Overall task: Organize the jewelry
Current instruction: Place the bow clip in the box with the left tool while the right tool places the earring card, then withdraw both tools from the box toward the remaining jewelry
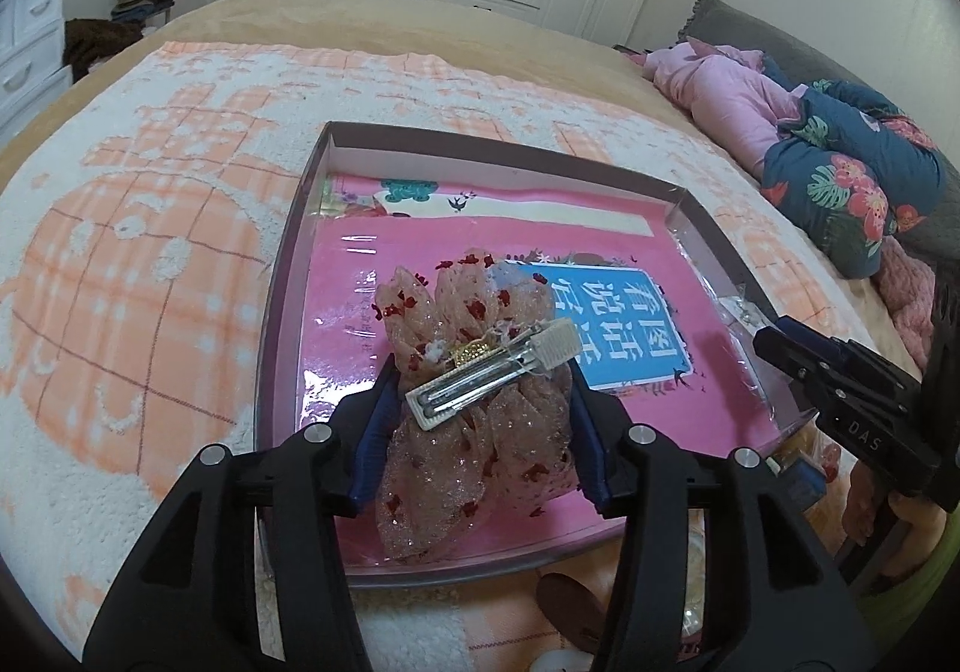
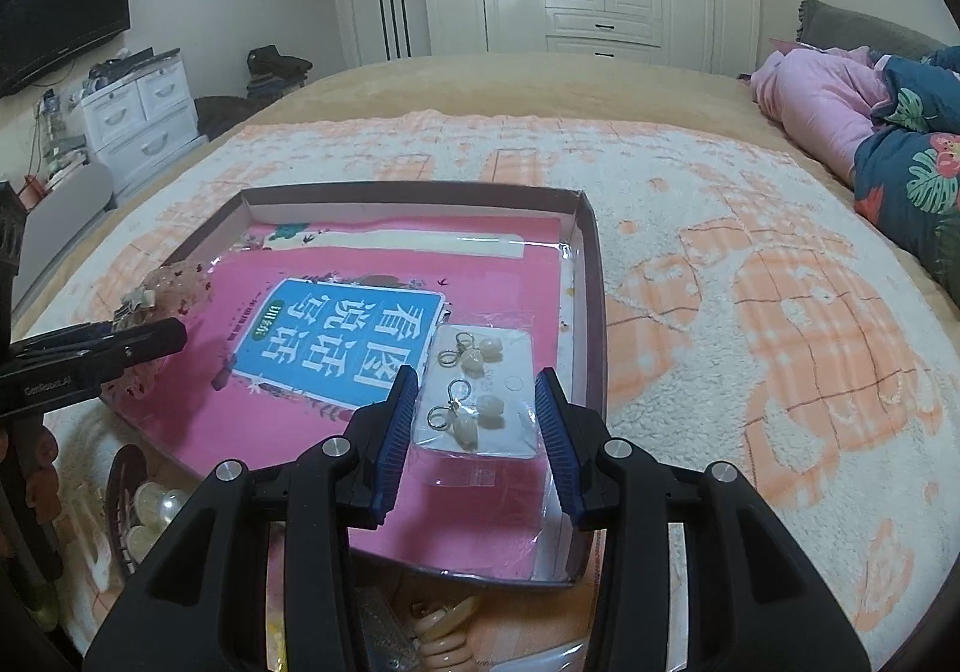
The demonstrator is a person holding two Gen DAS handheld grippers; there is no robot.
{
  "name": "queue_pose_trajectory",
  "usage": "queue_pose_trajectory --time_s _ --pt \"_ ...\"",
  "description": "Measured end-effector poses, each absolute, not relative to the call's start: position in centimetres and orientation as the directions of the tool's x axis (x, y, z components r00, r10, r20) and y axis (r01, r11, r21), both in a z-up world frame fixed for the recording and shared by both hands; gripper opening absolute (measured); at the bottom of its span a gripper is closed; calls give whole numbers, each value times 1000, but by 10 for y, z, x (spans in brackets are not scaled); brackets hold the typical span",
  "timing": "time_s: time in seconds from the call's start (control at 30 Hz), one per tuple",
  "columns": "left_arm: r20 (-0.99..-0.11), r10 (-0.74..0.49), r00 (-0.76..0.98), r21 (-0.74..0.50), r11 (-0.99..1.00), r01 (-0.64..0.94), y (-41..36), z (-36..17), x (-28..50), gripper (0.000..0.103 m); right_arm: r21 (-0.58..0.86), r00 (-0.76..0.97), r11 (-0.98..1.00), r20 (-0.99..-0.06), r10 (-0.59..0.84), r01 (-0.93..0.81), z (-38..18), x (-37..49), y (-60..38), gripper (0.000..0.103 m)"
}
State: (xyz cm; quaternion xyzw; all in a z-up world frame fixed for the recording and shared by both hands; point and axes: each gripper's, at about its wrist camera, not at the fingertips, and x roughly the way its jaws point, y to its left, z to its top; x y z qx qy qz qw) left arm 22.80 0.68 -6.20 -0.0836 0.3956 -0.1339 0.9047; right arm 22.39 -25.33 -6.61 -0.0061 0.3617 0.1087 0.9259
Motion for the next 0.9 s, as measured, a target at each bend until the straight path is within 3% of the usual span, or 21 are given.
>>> queue_pose_trajectory --time_s 0.33,0.4,0.53,0.9 --pt "-683 -311 661 -258 949 180 9 -60 224 55 98 702 978 -683 201 -184 -70 228 -259 44" --pt "-676 -316 665 -262 947 183 10 -58 223 60 107 705 977 -678 208 -185 -68 227 -260 54" --pt "-654 -325 683 -268 944 192 11 -50 217 63 122 731 976 -647 217 -182 -59 218 -265 59" --pt "-576 -302 760 -282 946 162 20 -21 190 92 105 829 976 -515 219 -192 -25 176 -274 87"
